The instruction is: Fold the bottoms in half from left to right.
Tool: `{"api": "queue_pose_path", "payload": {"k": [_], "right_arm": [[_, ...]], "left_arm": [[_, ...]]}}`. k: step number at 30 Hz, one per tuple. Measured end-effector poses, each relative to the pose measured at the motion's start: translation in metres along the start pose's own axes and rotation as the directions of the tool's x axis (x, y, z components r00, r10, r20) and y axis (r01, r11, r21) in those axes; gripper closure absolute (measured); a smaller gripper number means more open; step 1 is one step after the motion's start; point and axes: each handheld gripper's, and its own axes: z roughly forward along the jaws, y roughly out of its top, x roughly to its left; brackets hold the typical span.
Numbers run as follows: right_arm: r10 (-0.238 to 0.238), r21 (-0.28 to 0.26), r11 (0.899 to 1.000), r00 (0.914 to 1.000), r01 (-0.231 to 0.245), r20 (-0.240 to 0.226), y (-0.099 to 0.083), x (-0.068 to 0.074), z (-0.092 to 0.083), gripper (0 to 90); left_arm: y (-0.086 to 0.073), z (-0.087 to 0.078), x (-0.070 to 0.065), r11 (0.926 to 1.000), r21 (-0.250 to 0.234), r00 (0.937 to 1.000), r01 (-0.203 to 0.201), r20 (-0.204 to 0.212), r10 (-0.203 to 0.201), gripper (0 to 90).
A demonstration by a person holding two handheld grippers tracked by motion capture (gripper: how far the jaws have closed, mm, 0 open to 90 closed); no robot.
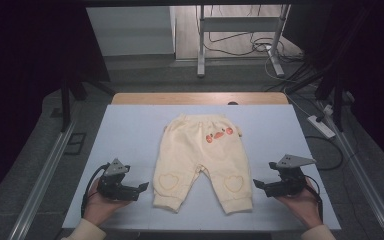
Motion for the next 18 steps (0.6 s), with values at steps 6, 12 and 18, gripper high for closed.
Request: {"api": "queue_pose_path", "payload": {"k": [6, 12, 18], "right_arm": [[0.006, -0.004, 1.0, 1.0, -0.006, -0.003, 0.0004, -0.0013, 0.0016, 10.8], [0.018, -0.008, 1.0, 0.9998, -0.018, 0.0, 0.0015, -0.0019, 0.0015, 10.9], [0.008, -0.011, 1.0, 1.0, -0.008, 0.001, 0.0007, -0.0004, 0.0006, 11.0]], "left_arm": [[-0.0001, 0.0009, 0.0017, 1.0, -0.005, 1.0, 0.007, 0.004, -0.007, 5.9], [0.0, 0.0004, 0.001, 1.0, -0.008, 0.9999, 0.001, 0.013, -0.001, 5.8], [0.0012, 0.0007, 0.0006, 0.9999, -0.011, 0.9998, 0.005, 0.017, -0.005, 6.0]]}}
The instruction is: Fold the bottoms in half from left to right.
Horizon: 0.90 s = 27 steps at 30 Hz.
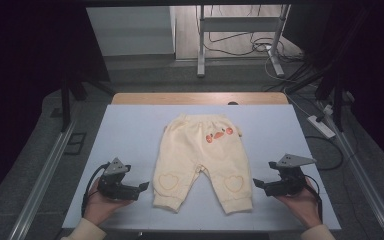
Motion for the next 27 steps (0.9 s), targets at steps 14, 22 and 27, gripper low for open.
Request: {"api": "queue_pose_path", "payload": {"k": [14, 22, 27], "right_arm": [[-0.002, -0.001, 1.0, 0.9998, 0.002, -0.019, -0.0003, -0.0006, 0.0018, 10.9], [0.003, -0.017, 1.0, 0.9998, -0.004, -0.019, 0.0024, 0.0008, 0.0032, 10.8], [0.003, -0.027, 1.0, 0.9998, -0.004, -0.019, 0.0077, 0.0046, 0.0034, 10.7]], "left_arm": [[-0.0013, 0.0005, 0.0009, 0.9999, 0.014, 0.9994, 0.008, -0.035, -0.007, 6.7], [-0.0029, 0.0003, 0.0021, 0.9998, 0.018, 0.9997, 0.004, -0.026, -0.003, 7.1], [-0.0013, 0.0, 0.0002, 0.9999, 0.012, 0.9998, -0.003, -0.019, 0.003, 7.2]]}}
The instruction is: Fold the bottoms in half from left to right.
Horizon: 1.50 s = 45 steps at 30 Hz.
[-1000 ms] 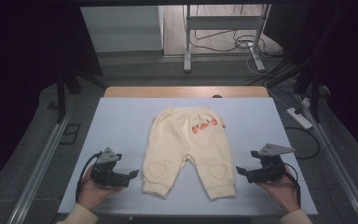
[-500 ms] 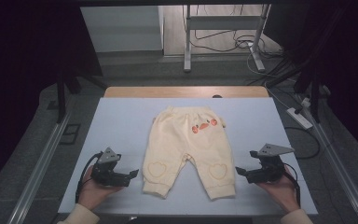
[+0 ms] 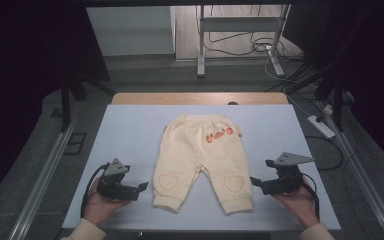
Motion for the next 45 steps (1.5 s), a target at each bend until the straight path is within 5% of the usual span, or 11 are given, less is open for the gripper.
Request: {"api": "queue_pose_path", "payload": {"k": [17, 33, 45], "right_arm": [[-0.039, -0.004, 0.999, 0.9968, 0.039, -0.07, 0.022, 0.024, 0.019, 10.9], [-0.074, -0.038, 0.997, 0.9954, 0.072, -0.06, 0.033, 0.037, 0.025, 8.1], [-0.088, -0.042, 0.996, 0.9908, 0.084, -0.103, 0.046, 0.052, 0.036, 6.9]], "left_arm": [[0.001, 0.003, 0.002, 1.0, 0.005, 0.9999, 0.005, 0.015, -0.005, 7.2], [0.001, 0.003, 0.002, 1.0, 0.006, 0.9999, 0.008, 0.012, -0.008, 7.2], [0.002, 0.003, 0.003, 1.0, 0.006, 0.9998, 0.007, 0.016, -0.007, 7.2]]}}
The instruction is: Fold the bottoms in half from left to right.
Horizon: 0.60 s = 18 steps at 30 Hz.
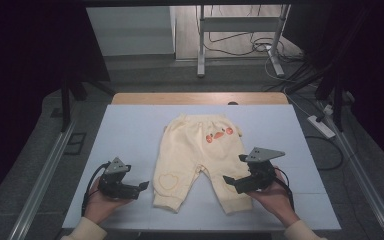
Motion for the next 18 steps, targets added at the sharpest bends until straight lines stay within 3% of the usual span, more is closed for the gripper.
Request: {"api": "queue_pose_path", "payload": {"k": [8, 18], "right_arm": [[0.005, 0.014, 1.0, 0.9997, -0.004, -0.023, 0.004, 0.002, 0.008, 7.1], [-0.023, 0.041, 0.999, 0.9978, 0.026, -0.062, 0.009, 0.014, 0.026, 7.4]], "left_arm": [[0.0, 0.0, 0.0, 1.0, 0.003, 1.0, 0.001, 0.0, -0.001, 7.4], [0.0, 0.001, 0.0, 1.0, 0.004, 1.0, 0.0, 0.004, 0.0, 7.3]]}}
